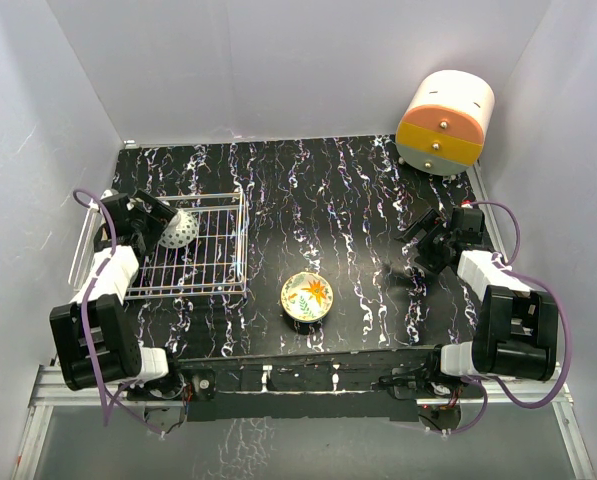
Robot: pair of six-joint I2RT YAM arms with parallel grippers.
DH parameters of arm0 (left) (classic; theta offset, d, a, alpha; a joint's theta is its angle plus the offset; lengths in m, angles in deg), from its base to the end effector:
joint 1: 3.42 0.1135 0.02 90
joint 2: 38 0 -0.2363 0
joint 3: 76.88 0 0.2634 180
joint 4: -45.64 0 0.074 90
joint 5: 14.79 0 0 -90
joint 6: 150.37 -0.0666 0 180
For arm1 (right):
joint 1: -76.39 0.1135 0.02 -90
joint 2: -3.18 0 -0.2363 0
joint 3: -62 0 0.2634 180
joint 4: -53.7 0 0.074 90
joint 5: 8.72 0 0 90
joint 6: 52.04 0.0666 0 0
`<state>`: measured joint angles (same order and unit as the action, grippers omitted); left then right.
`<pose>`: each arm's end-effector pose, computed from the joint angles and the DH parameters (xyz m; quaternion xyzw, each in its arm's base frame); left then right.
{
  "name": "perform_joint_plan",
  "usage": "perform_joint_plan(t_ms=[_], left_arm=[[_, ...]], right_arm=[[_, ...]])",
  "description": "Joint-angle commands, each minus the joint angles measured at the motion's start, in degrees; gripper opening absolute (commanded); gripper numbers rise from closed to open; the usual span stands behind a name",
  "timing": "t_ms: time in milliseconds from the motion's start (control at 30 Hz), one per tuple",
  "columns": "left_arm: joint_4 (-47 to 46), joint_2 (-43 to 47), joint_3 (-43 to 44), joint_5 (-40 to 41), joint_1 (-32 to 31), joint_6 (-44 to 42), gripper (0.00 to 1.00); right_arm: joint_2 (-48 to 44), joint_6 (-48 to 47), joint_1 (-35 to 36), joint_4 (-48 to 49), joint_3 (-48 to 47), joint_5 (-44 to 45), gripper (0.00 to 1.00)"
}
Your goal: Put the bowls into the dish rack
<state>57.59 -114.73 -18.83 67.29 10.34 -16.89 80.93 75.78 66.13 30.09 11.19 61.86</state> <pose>0.3283 0.0709 0.1878 -0.3851 0.7772 -0.1847 0.4621 0.2909 -0.0302 0.1194 0.3260 0.8705 0.2334 0.2853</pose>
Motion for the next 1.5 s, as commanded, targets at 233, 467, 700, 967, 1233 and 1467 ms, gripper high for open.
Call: perform_joint_plan(t_ms=[233, 467, 700, 967, 1233, 1467], left_arm=[[10.3, 9.2, 4.5, 2.0, 0.2, -7.0, 0.92], [17.3, 17.2, 7.4, -4.3, 0.1, -10.4, 0.92], [22.2, 16.3, 14.1, 2.1, -19.9, -18.8, 0.87], [17.3, 14.4, 16.6, 14.5, -48.0, -23.9, 0.86], [12.5, 1.8, 17.3, 28.7, -72.6, -28.4, 0.85], [6.3, -0.7, 13.6, 28.4, -80.4, -28.8, 0.81]], right_arm=[[-0.6, 0.0, -0.2, 2.1, -0.7, 0.1, 0.9], [-0.7, -0.2, -0.2, 2.1, -0.4, 0.0, 0.9], [-0.4, -0.5, -0.2, 1.7, -0.5, 0.0, 0.9], [-1.4, -0.9, -0.2, 0.1, -0.9, 0.6, 0.9], [-2.1, -1.1, -0.2, -0.5, -0.7, 1.0, 0.9], [-2.6, -1.3, -0.2, -1.2, -0.7, 1.3, 0.9]])
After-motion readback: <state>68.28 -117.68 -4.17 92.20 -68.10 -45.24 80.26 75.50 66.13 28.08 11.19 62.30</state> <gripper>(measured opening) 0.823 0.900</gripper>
